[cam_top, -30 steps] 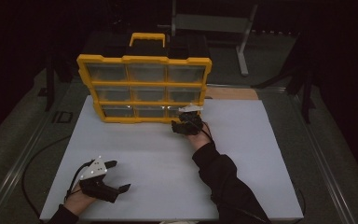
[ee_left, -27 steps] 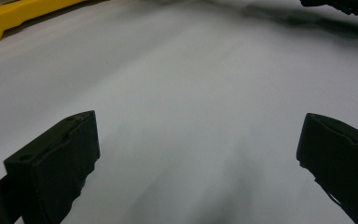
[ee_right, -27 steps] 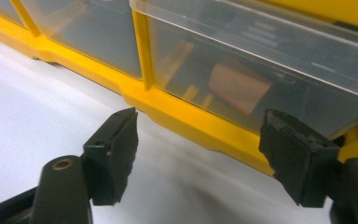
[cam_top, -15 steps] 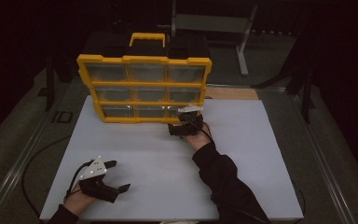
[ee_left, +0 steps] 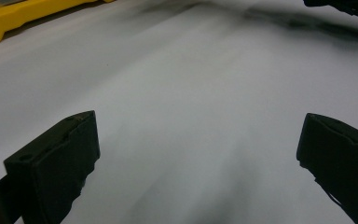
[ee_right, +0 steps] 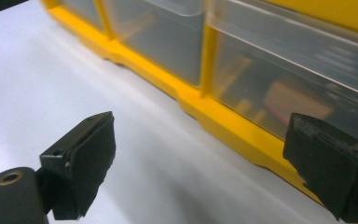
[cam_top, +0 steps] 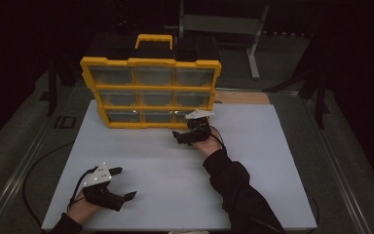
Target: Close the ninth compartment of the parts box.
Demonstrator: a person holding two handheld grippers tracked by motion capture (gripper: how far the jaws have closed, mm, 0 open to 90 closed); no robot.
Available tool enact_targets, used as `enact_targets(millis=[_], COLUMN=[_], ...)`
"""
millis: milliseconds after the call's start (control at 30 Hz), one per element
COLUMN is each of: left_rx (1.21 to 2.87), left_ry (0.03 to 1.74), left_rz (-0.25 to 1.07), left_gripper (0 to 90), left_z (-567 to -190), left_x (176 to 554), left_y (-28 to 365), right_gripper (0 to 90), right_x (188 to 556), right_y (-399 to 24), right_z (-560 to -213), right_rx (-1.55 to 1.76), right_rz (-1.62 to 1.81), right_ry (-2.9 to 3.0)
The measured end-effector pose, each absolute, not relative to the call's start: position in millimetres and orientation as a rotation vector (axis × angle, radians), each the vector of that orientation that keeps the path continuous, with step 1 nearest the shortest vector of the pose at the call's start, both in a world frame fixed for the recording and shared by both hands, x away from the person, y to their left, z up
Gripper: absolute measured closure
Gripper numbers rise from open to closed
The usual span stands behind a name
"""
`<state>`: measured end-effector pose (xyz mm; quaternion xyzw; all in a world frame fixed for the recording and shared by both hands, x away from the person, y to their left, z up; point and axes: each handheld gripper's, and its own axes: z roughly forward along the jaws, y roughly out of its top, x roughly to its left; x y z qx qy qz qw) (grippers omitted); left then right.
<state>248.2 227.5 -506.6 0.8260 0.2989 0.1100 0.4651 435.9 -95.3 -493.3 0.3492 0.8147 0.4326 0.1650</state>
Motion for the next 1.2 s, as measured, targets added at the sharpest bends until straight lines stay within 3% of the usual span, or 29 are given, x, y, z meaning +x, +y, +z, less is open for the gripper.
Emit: enact_targets(millis=[1200], left_rx=[2.022], left_ry=[0.735], left_rz=[0.278], left_gripper=[0.0], left_z=[-506], left_x=[246], left_y=[229], right_gripper=[9.4], right_x=[407], right_y=[-118], right_z=[-455], right_rx=[0.831], right_rz=[1.317], right_ry=[2.376])
